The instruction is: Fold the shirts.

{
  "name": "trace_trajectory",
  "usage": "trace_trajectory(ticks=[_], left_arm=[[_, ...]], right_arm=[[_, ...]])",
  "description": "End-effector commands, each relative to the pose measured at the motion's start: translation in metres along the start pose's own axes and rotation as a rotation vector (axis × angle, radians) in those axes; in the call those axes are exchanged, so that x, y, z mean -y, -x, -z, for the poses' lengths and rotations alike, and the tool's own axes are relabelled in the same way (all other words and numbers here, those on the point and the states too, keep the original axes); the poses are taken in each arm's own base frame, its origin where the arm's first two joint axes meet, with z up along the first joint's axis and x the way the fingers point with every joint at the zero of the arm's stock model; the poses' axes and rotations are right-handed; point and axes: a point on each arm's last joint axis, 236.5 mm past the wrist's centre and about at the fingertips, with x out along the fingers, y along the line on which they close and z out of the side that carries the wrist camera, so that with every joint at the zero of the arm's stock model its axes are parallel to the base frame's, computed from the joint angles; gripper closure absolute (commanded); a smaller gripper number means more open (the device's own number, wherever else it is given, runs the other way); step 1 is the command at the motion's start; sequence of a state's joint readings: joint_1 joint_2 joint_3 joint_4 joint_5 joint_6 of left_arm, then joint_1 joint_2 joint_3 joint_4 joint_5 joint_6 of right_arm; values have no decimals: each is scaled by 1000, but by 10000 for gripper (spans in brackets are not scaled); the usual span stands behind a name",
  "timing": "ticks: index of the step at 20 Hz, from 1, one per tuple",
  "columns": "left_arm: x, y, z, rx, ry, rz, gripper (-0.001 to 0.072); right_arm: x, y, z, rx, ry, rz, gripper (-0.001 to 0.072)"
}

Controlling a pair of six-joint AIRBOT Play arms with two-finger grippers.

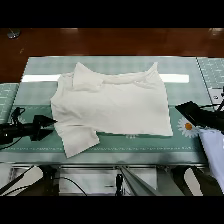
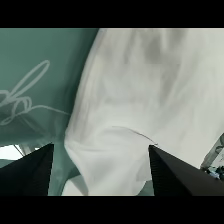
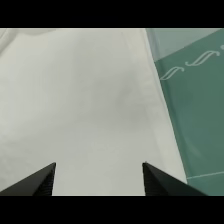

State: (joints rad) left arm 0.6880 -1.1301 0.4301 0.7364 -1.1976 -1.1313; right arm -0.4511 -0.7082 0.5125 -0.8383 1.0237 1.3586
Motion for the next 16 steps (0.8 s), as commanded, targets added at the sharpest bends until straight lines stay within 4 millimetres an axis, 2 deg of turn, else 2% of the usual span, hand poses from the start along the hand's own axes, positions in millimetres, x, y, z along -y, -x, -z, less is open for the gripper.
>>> trace_trajectory(ticks=[1,3,5,7,8,9,10,11,12,14,16], left_arm=[[6,-10,-2,15,-46,-8,1],[10,-19,1,4,-88,-27,2],[15,-31,13,-46,-132,-38,5],[20,-39,21,-88,-162,-44,53],[22,-39,20,-92,-174,-44,322],[25,-39,18,-89,-185,-43,672],[27,-37,15,-83,-189,-41,680],[30,-36,12,-76,-196,-40,680],[32,-35,8,-67,-203,-39,681],[35,-33,5,-59,-211,-38,681],[35,-33,4,-56,-213,-38,680]], right_arm=[[0,0,0,3,-11,-2,94],[0,0,-3,14,-19,1,94],[6,3,-12,47,-10,29,94],[34,26,-36,102,-17,170,94],[54,48,-54,150,-38,252,94],[74,68,-64,180,-43,331,94],[97,81,-57,159,-91,407,94],[112,81,-37,99,-154,447,94],[118,69,-12,21,-180,446,92],[117,45,39,-154,-157,423,90],[113,34,79,-302,-141,401,88]])
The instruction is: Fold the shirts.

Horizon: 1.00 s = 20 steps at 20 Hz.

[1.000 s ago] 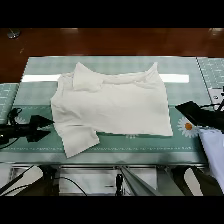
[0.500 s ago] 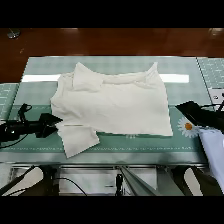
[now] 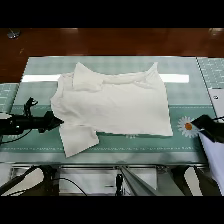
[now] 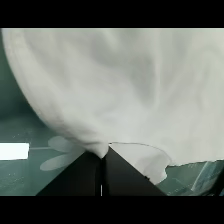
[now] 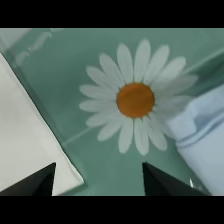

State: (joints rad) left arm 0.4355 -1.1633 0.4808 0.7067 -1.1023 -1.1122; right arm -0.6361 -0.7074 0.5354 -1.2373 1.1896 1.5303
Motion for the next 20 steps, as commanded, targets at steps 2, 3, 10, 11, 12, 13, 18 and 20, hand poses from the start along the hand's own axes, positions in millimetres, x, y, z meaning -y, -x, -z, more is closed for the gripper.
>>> trace_trajectory(ticks=[2,3,10,11,12,13,18,20], left_arm=[[2,1,-4,8,-11,-2,680],[2,1,-4,8,-11,-2,680],[2,1,-4,7,-12,-1,681],[2,1,-4,10,-12,-3,680],[1,1,-5,14,-12,-5,680],[1,1,-6,19,-11,-8,680],[0,1,-7,22,-11,-9,680],[0,1,-7,22,-11,-9,680]], right_arm=[[4,-25,81,-314,73,13,88],[-2,-28,90,-369,91,-11,89],[-38,-58,81,-381,45,-136,91],[-40,-61,81,-393,39,-147,92],[-45,-64,79,-390,34,-168,93],[-50,-68,75,-378,20,-194,93],[-65,-87,70,-401,-62,-267,93],[-82,-92,62,-378,-93,-336,101]])
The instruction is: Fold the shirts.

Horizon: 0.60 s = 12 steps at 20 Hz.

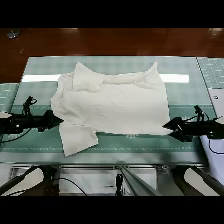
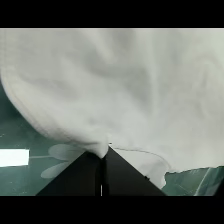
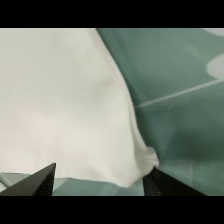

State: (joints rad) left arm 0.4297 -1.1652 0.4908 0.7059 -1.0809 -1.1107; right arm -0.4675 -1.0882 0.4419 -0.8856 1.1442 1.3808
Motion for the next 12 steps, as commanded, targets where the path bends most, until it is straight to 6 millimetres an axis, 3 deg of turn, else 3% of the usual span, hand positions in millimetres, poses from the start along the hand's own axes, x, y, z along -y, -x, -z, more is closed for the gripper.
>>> trace_trajectory(ticks=[1,2,3,4,5,7,8,10,12], left_arm=[[0,0,0,1,-1,0,680],[0,0,0,0,-3,0,680],[1,-1,1,-6,-23,1,680],[2,-1,3,-12,-31,4,680],[3,-1,3,-14,-31,6,680],[12,3,-3,-5,-38,31,680],[31,11,-15,19,-50,78,680],[108,53,-61,149,-136,274,682],[211,127,-101,366,-415,418,683]], right_arm=[[-22,-13,-21,57,-23,-96,119],[-27,-18,-23,67,-15,-100,133],[-32,-25,-23,67,17,-86,278],[-37,-29,-22,59,66,-71,539],[-47,-29,-23,57,121,-72,687],[-78,-14,-33,64,202,-103,688],[-101,3,-42,80,256,-133,688],[-166,63,-72,194,385,-194,688],[-250,158,-96,412,551,-269,688]])
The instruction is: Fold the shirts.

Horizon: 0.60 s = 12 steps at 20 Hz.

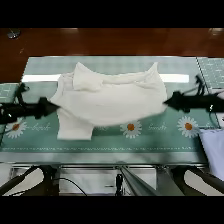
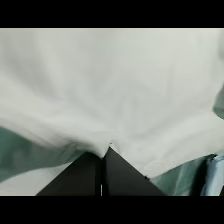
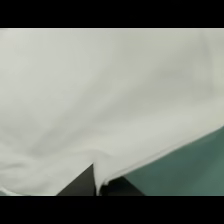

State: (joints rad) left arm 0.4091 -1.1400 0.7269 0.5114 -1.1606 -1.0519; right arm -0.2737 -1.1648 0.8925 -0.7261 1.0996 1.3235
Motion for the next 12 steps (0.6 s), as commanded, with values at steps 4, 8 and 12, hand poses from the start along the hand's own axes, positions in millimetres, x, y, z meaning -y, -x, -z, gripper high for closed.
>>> trace_trajectory(ticks=[4,8,12], left_arm=[[282,172,-129,623,-720,107,684],[354,279,-100,884,-919,-44,683],[369,327,-23,956,-1056,-188,683]], right_arm=[[-236,228,-119,583,585,-100,688],[-298,326,-63,756,761,-55,688],[-318,369,30,796,858,-48,688]])
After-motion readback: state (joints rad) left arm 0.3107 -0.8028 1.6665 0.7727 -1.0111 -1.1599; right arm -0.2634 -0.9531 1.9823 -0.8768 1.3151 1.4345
